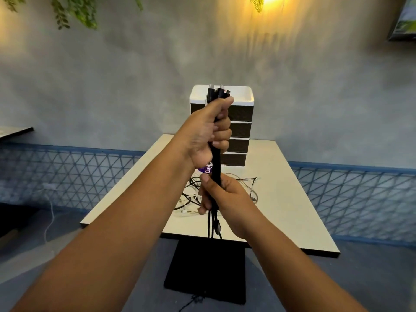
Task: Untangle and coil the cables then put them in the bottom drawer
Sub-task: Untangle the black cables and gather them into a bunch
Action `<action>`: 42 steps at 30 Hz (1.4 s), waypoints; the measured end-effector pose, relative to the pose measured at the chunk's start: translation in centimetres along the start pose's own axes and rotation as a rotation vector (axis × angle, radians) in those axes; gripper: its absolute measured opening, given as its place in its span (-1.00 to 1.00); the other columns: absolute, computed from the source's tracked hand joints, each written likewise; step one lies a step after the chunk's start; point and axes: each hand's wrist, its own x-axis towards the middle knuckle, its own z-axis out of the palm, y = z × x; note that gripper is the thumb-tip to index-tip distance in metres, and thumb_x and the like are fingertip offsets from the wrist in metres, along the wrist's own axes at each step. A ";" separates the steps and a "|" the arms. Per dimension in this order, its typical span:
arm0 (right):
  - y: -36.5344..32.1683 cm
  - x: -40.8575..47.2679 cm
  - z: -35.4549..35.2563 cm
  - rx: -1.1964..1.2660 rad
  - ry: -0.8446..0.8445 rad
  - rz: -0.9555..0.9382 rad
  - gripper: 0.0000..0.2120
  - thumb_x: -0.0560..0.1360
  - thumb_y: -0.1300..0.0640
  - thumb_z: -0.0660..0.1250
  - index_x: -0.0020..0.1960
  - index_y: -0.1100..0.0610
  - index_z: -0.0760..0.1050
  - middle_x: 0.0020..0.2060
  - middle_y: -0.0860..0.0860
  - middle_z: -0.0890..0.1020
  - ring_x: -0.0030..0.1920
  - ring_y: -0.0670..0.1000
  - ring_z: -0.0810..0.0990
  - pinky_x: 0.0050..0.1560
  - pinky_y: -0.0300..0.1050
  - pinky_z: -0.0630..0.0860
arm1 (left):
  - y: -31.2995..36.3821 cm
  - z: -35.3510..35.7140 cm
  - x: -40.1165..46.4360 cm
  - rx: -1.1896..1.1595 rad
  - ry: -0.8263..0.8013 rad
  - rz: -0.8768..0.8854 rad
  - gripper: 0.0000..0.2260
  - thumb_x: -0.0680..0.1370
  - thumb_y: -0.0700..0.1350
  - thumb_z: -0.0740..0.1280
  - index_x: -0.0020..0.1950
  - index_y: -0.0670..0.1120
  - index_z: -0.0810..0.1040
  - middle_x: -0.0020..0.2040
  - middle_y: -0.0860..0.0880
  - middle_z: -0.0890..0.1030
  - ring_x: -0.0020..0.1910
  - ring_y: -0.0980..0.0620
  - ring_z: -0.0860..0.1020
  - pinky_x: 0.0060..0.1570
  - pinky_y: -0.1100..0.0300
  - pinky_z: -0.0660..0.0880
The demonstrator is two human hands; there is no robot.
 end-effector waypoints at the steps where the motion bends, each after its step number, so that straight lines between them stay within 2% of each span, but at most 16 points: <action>1: 0.3 -0.3 0.1 0.045 0.021 0.014 -0.72 0.61 0.05 0.23 -0.19 0.20 0.37 -0.53 -0.06 0.38 -0.49 0.00 0.36 -0.36 -0.14 0.37 | 0.0 -0.2 0.0 0.000 0.003 0.008 -0.65 0.62 0.00 0.27 -0.33 -0.01 0.28 -0.49 0.08 0.21 -0.57 0.17 0.16 -0.55 0.33 0.13; 4: 0.6 -0.9 0.0 0.176 0.004 0.075 -0.66 0.64 0.06 0.18 -0.29 0.12 0.26 -0.55 -0.09 0.25 -0.55 -0.08 0.15 -0.49 -0.23 0.09 | -0.4 -1.1 -0.2 -0.009 0.026 0.059 -0.72 0.61 0.00 0.30 -0.27 -0.04 0.40 -0.32 0.01 0.51 -0.37 0.10 0.53 -0.23 0.20 0.52; 6: 0.7 -1.3 -0.2 0.231 -0.035 0.125 -0.64 0.64 0.06 0.17 -0.32 0.10 0.26 -0.54 -0.07 0.22 -0.56 -0.10 0.12 -0.51 -0.29 0.04 | -1.0 -1.8 -0.5 -0.047 0.016 0.073 -0.76 0.62 0.02 0.27 -0.19 -0.06 0.45 -0.18 -0.04 0.64 -0.18 0.01 0.66 -0.02 0.03 0.60; 7: 1.0 -1.5 -0.2 0.247 -0.057 0.145 -0.63 0.64 0.06 0.16 -0.33 0.09 0.26 -0.53 -0.06 0.21 -0.56 -0.10 0.12 -0.51 -0.30 0.04 | -1.5 -2.2 -0.7 -0.081 0.004 0.071 -0.77 0.63 0.03 0.25 -0.15 -0.07 0.46 -0.17 -0.05 0.66 -0.18 0.01 0.67 -0.03 0.02 0.62; 9: 1.6 -2.0 -0.1 0.271 -0.094 0.194 -0.60 0.65 0.06 0.15 -0.36 0.07 0.25 -0.51 -0.04 0.19 -0.56 -0.10 0.11 -0.50 -0.32 0.03 | -2.7 -3.3 -1.4 -0.184 -0.025 0.080 -0.78 0.64 0.03 0.21 -0.05 -0.08 0.52 -0.19 -0.03 0.66 -0.23 0.05 0.66 -0.10 0.07 0.64; 11: 2.6 -2.4 0.2 0.272 -0.131 0.231 -0.59 0.65 0.07 0.14 -0.37 0.06 0.24 -0.50 -0.02 0.17 -0.55 -0.08 0.09 -0.49 -0.32 0.04 | -4.4 -4.9 -2.3 -0.290 -0.093 0.103 -0.72 0.61 0.07 0.22 0.18 -0.08 0.52 -0.08 -0.05 0.67 -0.03 0.00 0.66 0.09 -0.02 0.59; 14: 4.3 -2.8 0.8 0.231 -0.168 0.304 -0.59 0.65 0.07 0.15 -0.38 0.06 0.24 -0.51 -0.03 0.19 -0.54 -0.07 0.10 -0.50 -0.31 0.07 | -7.1 -7.5 -3.7 -0.374 -0.162 0.077 -0.41 0.47 0.15 0.40 0.39 -0.13 0.39 0.21 -0.11 0.62 0.24 -0.09 0.56 0.33 -0.16 0.38; 16: 5.5 -3.0 1.4 0.205 -0.202 0.368 -0.59 0.65 0.07 0.16 -0.37 0.06 0.24 -0.51 -0.02 0.20 -0.53 -0.07 0.10 -0.50 -0.30 0.07 | -8.9 -9.2 -4.4 -0.447 -0.128 0.037 -0.42 0.42 0.08 0.51 0.33 -0.16 0.47 0.05 -0.06 0.67 0.05 -0.03 0.64 0.24 -0.11 0.50; 18: 7.0 -3.3 2.1 0.191 -0.239 0.426 -0.60 0.64 0.08 0.16 -0.37 0.05 0.25 -0.50 -0.01 0.19 -0.54 -0.07 0.10 -0.51 -0.31 0.06 | -10.4 -10.6 -5.1 -0.510 -0.072 -0.009 -0.59 0.39 -0.01 0.56 0.14 -0.14 0.56 -0.31 0.05 0.55 -0.34 0.13 0.56 -0.11 0.10 0.62; 20: 8.6 -3.6 2.7 0.197 -0.266 0.466 -0.61 0.64 0.09 0.18 -0.36 0.05 0.28 -0.49 0.00 0.19 -0.54 -0.08 0.12 -0.53 -0.30 0.08 | -11.4 -11.6 -5.8 -0.562 -0.071 -0.059 -0.71 0.43 -0.03 0.54 -0.03 -0.09 0.49 -0.46 0.06 0.35 -0.53 0.19 0.30 -0.45 0.31 0.47; 22: 10.2 -3.3 3.0 0.190 -0.276 0.471 -0.64 0.64 0.10 0.21 -0.33 0.07 0.31 -0.51 0.00 0.23 -0.55 -0.08 0.18 -0.53 -0.27 0.15 | -12.0 -12.5 -5.9 -0.585 -0.048 -0.091 -0.73 0.44 -0.03 0.53 -0.09 -0.07 0.46 -0.48 0.07 0.28 -0.54 0.19 0.15 -0.58 0.37 0.29; 28: 14.0 0.0 2.5 0.033 -0.380 0.434 -0.84 0.58 0.11 0.29 -0.12 0.18 0.45 -0.38 0.02 0.51 -0.34 -0.03 0.56 -0.12 -0.13 0.52 | -14.0 -15.5 -4.9 -0.614 0.131 -0.098 -0.67 0.31 -0.02 0.62 -0.16 -0.06 0.51 -0.51 0.08 0.25 -0.54 0.19 0.08 -0.65 0.38 0.17; 31: 15.7 1.6 2.4 -0.038 -0.411 0.472 -0.65 0.53 -0.02 0.35 0.04 0.29 0.53 -0.20 0.08 0.64 -0.11 0.06 0.63 0.15 0.07 0.52 | -14.0 -17.9 -4.2 -0.633 0.209 -0.107 -0.67 0.31 -0.01 0.62 -0.16 -0.05 0.50 -0.51 0.09 0.24 -0.55 0.19 0.07 -0.67 0.39 0.16; 33: 16.6 2.8 2.5 -0.113 -0.422 0.485 -0.57 0.47 -0.16 0.38 0.10 0.19 0.57 -0.03 0.15 0.68 0.05 0.15 0.63 0.25 0.13 0.48 | -13.7 -19.5 -3.6 -0.608 0.273 -0.114 -0.76 0.44 0.02 0.49 -0.14 -0.05 0.47 -0.52 0.10 0.23 -0.56 0.19 0.07 -0.66 0.39 0.13; 36: 17.0 5.1 2.6 -0.171 -0.365 0.482 -0.68 0.50 -0.13 0.38 0.12 0.06 0.58 0.03 0.07 0.67 0.08 0.03 0.63 0.19 0.01 0.52 | -12.8 -21.7 -2.3 -0.527 0.346 -0.138 -0.84 0.55 0.03 0.24 -0.15 -0.03 0.43 -0.51 0.11 0.20 -0.62 0.23 0.15 -0.65 0.40 0.07; 42: 17.0 12.2 3.0 -0.448 0.006 0.348 -0.90 0.58 0.05 0.31 -0.03 0.02 0.59 -0.16 -0.03 0.67 -0.17 -0.13 0.64 -0.07 -0.14 0.58 | -11.6 -26.4 0.9 -0.506 0.349 -0.187 -0.84 0.55 0.04 0.22 -0.16 -0.02 0.43 -0.51 0.11 0.19 -0.63 0.23 0.17 -0.65 0.40 0.06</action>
